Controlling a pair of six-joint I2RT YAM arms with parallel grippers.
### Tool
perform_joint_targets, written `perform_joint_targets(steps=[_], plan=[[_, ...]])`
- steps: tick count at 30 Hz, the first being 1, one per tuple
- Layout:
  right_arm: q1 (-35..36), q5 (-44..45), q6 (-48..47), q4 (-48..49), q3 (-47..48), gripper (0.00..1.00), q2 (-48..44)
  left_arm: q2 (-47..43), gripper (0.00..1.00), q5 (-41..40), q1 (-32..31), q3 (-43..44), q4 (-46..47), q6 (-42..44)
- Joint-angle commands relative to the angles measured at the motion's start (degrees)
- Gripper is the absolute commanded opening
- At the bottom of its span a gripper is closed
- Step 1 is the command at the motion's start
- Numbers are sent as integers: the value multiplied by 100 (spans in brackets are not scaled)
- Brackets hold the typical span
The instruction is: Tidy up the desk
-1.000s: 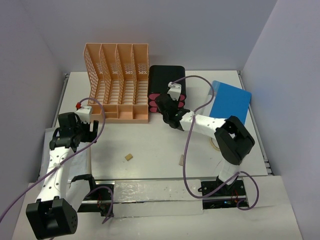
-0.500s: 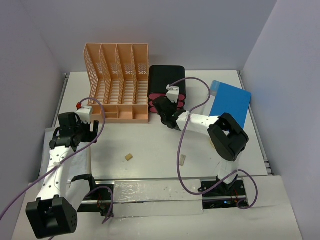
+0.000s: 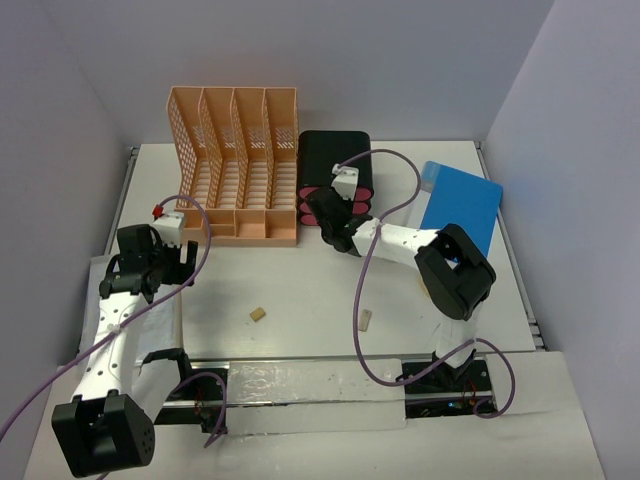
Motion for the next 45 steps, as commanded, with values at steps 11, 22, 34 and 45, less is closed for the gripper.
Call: perform_joint_targets(steps=[11, 22, 34, 45], plan=[[14, -40, 96, 516, -449, 14, -335, -29, 91, 159, 37, 288, 118, 23], [828, 28, 494, 586, -1829, 14, -1263, -110, 91, 178, 37, 270, 121, 37], [1358, 344, 1144, 133, -2440, 20, -1791, -218, 91, 193, 40, 254, 118, 45], [1646, 442, 1125, -618, -2162, 58, -1997, -307, 92, 242, 37, 201, 101, 118]])
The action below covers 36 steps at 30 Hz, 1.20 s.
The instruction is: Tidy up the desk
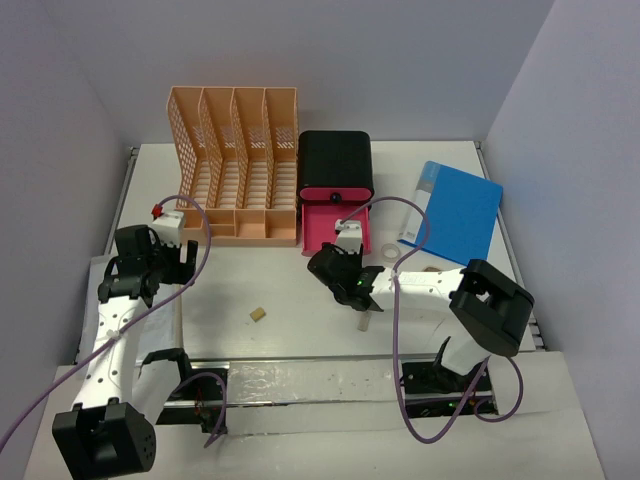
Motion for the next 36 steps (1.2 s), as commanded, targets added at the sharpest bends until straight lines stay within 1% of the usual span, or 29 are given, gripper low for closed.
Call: perform_joint_targets(steps=[1, 3, 5, 8, 10, 11, 12, 13, 15, 16, 17, 21, 25, 29, 33, 35, 36], plan=[[184, 156, 142, -397, 176, 59, -452, -131, 92, 101, 37, 165, 114, 142], [202, 62, 186, -583, 164, 60, -712, -134, 92, 121, 43, 151, 125, 182], [233, -54, 293, -831, 112, 60, -1021, -48, 89, 438, 37, 272, -62, 441], [239, -284, 405, -1024, -43, 61, -1445, 183, 84, 1133, 5, 734, -580, 679], [239, -355, 470, -1136, -247, 61, -1820, 374, 80, 1451, -333, 1201, -873, 674], [239, -356, 538, -1163, -319, 61, -1939, 446, 80, 1274, -821, 1400, -920, 612], [239, -356, 560, -1192, -412, 61, -2095, 524, 80, 1166, -1058, 1465, -970, 526], [239, -325, 595, -1209, -503, 61, -2181, 576, 81, 919, -1587, 1539, -998, 485], [239, -273, 647, -1239, -600, 61, -2339, 770, 85, 608, -2560, 1544, -1019, 413], [239, -250, 670, -1276, -615, 61, -2398, 925, 87, 365, -2852, 1522, -1041, 413], [239, -242, 686, -1310, -615, 61, -2424, 1042, 90, 247, -3393, 1464, -1066, 429], [241, -150, 745, -1459, -624, 61, -2443, 1754, 93, -426, -4212, 1229, -1004, 492], [239, -80, 784, -1547, -667, 61, -2481, 2065, 92, -604, -4480, 890, -647, 615], [239, 13, 819, -1626, -683, 61, -2537, 2330, 91, -411, -4533, 845, -494, 589], [239, 104, 787, -1699, -650, 61, -2546, 2449, 90, -150, -4909, 678, -495, 722], [239, 160, 808, -1740, -650, 61, -2539, 2479, 90, -228, -5071, 528, -405, 796], [239, 208, 818, -1772, -657, 61, -2524, 2587, 90, -399, -5115, 445, -362, 814]])
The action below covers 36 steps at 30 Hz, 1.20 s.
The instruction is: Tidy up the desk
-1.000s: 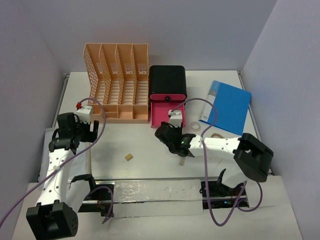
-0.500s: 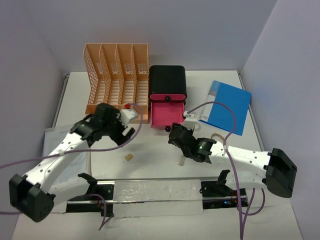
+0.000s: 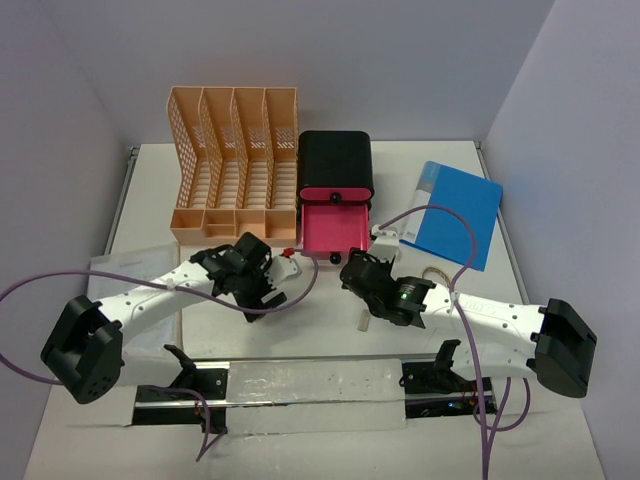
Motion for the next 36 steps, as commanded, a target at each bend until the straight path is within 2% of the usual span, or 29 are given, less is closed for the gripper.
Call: perform_joint_targets(steps=[1, 9, 13, 18, 21, 22, 24, 30, 36], plan=[[34, 387, 127, -151, -10, 61, -123, 238, 90, -224, -253, -255, 295, 173], [34, 481, 149, -230, 43, 61, -17, 1106, 75, -167, -253, -56, 326, -25], [34, 585, 208, -265, -9, 61, -57, 1229, 59, -193, -253, -27, 402, -102], [26, 636, 205, -238, -76, 61, -109, 1234, 49, 2, -253, 50, 421, -125], [26, 646, 211, -252, -90, 61, -99, 1246, 30, 97, -253, 77, 361, -103], [27, 654, 219, -262, -99, 61, -117, 1234, 16, 86, -253, 86, 337, -103], [23, 653, 237, -277, -119, 61, -157, 1162, 1, 13, -253, 119, 319, -104], [-225, 201, 390, -315, -283, 63, -486, 697, 0, -127, -253, 689, 193, -193], [-665, -841, 434, -300, -736, 64, -1048, 698, 0, -184, -253, 2281, -83, -180]])
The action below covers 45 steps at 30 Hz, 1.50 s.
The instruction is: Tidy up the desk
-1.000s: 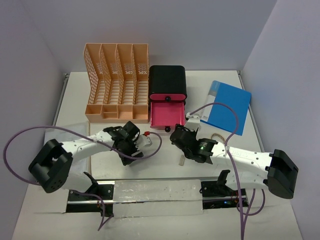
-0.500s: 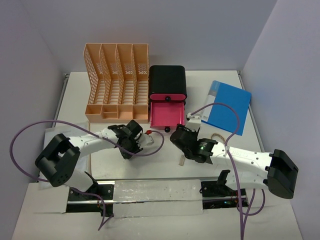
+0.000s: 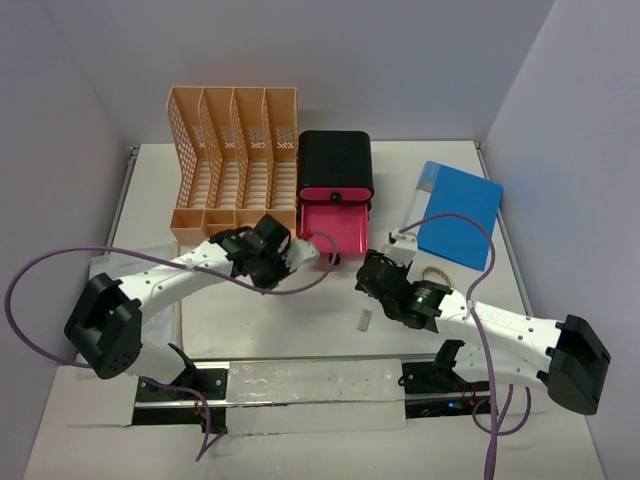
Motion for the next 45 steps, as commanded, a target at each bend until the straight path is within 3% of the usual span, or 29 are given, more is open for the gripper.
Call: perform_joint_targets(steps=[1, 12, 20, 24, 32, 35, 39, 45], plan=[[-255, -807, 140, 14, -313, 64, -426, -138, 0, -139, -9, 1368, 101, -6], [-278, -1220, 261, 195, -891, 64, -770, 1914, 1, -300, -48, 3561, 365, -51], [-278, -1513, 344, 142, -884, 64, -202, 2743, 5, -650, -194, 3840, 507, 179], [-261, -1628, 166, -97, -613, 63, 210, 2889, 17, -699, -205, 3685, 602, 247], [-188, -1650, -25, -368, -183, 62, 532, 2914, 61, -693, -213, 3602, 441, 252], [-116, -1683, 7, -471, -76, 62, 581, 2864, 72, -627, -220, 3692, 318, 169], [23, -1613, 137, -719, 28, 61, 688, 2697, 75, -613, -212, 3776, 180, 89], [258, -1521, 457, -1056, 154, 60, 886, 1671, 81, -757, -214, 3445, 210, 140]])
